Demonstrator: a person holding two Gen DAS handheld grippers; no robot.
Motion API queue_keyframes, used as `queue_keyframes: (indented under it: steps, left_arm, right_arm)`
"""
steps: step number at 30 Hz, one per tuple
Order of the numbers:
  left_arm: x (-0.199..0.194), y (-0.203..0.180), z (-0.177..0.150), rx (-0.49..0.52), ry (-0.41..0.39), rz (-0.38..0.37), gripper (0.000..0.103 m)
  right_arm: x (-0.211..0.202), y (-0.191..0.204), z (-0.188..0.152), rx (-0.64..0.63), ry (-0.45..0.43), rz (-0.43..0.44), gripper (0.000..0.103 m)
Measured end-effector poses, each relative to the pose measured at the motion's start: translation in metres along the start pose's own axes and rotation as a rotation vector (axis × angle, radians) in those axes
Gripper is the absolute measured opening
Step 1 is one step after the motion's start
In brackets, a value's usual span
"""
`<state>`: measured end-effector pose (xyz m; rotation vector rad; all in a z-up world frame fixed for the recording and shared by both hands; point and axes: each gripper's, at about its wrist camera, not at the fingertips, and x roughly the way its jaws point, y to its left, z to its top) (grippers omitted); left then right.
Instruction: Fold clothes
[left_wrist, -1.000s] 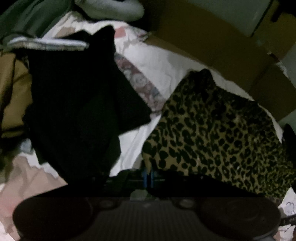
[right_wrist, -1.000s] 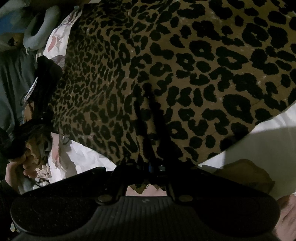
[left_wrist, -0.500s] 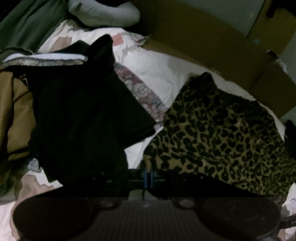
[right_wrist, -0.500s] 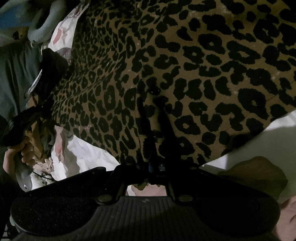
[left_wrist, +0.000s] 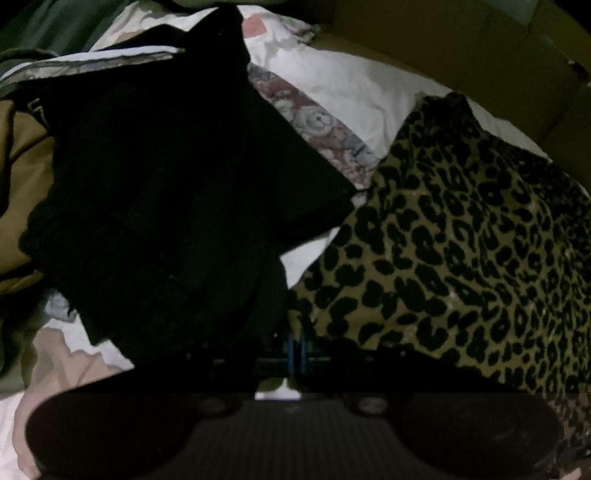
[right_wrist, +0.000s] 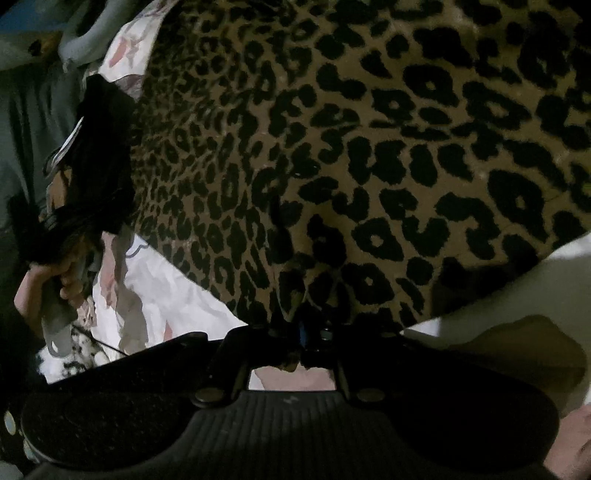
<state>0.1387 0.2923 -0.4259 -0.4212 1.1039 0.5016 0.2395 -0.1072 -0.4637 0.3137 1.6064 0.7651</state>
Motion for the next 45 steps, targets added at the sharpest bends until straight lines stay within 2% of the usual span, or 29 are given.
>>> queue_keyframes:
  steps: [2,4,5,7,9,11,14,25,31,39,45]
  left_arm:
    - [-0.006,-0.001,-0.004,-0.008,-0.004,0.000,0.008]
    - [-0.012,-0.004,-0.010,-0.020,-0.009,0.000,0.014]
    - [-0.015,-0.005,-0.012,-0.026,-0.012,0.000,0.015]
    - [-0.022,-0.007,-0.018,-0.038,-0.017,-0.001,0.024]
    - [-0.028,-0.009,-0.023,-0.050,-0.022,-0.002,0.047]
    - [-0.035,-0.011,-0.028,-0.061,-0.027,-0.002,0.055]
    - [-0.043,-0.014,-0.036,-0.089,-0.034,-0.013,0.055]
    - [-0.037,-0.022,-0.065,-0.360,-0.024,-0.226,0.056]
    - [-0.032,-0.025,-0.081,-0.510,-0.019,-0.338,0.056]
    - [-0.006,-0.025,-0.094,-0.648,-0.002,-0.396,0.059]
    - [0.008,-0.021,-0.095,-0.719,-0.045,-0.428,0.059]
  right_arm:
    - [-0.013,0.002,-0.001,-0.045,-0.007,-0.014,0.017]
    - [-0.028,0.001,-0.002,-0.072,-0.023,-0.026,0.019]
    - [-0.036,-0.002,-0.001,-0.069,-0.036,-0.025,0.021]
    - [-0.053,-0.012,-0.002,-0.034,-0.078,-0.009,0.025]
    - [-0.071,-0.024,-0.003,-0.008,-0.125,-0.017,0.026]
    - [-0.086,-0.035,-0.004,0.010,-0.176,-0.040,0.034]
    - [-0.102,-0.055,-0.006,0.066,-0.244,-0.060,0.038]
    - [-0.125,-0.120,-0.006,0.239,-0.416,-0.102,0.041]
    - [-0.117,-0.141,-0.011,0.346,-0.471,-0.051,0.041]
    - [-0.109,-0.155,-0.007,0.409,-0.519,0.022,0.041]
    - [-0.105,-0.164,0.001,0.451,-0.540,0.075,0.040]
